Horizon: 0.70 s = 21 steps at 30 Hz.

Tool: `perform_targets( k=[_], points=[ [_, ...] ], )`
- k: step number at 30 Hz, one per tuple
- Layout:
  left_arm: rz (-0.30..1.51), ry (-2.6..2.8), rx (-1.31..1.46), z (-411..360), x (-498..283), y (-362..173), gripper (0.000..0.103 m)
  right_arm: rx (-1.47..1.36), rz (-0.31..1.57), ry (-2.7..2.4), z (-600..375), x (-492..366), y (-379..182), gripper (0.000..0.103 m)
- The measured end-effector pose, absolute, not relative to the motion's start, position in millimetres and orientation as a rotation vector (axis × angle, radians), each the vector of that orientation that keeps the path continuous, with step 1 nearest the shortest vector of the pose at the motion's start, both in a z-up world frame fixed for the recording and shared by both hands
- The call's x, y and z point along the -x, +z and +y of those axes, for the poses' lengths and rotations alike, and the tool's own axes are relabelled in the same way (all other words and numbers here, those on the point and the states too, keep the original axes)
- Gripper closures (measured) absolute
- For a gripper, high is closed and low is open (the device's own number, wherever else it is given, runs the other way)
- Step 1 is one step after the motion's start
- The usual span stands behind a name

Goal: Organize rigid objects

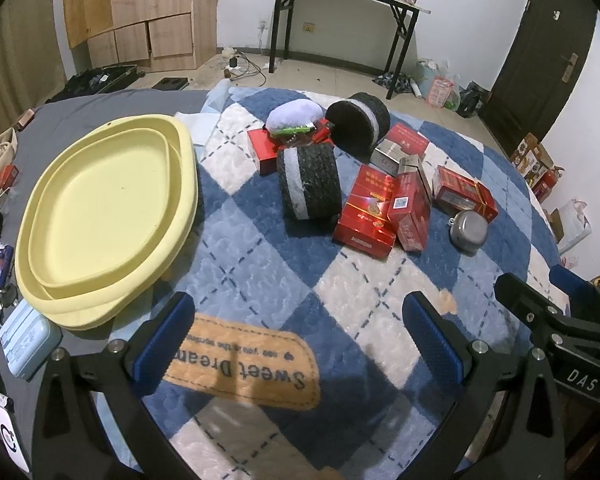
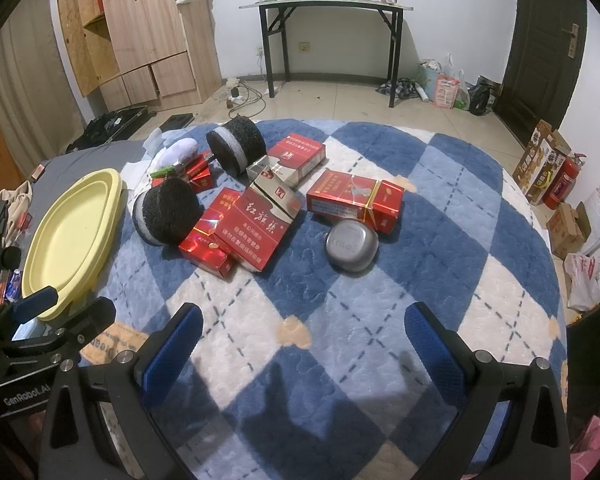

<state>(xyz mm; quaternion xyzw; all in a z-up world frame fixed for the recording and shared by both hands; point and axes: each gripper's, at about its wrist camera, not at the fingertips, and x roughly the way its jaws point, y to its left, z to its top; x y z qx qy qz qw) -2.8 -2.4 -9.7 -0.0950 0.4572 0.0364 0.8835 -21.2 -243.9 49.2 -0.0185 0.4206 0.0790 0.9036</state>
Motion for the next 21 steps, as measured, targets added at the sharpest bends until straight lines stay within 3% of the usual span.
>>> perform_targets(
  k=[21],
  points=[
    [0.978, 0.075, 0.206, -4.6, 7.2, -13.7, 0.0, 0.042, 0.893, 0.163, -242.2, 18.6, 39.3, 0.0]
  ],
)
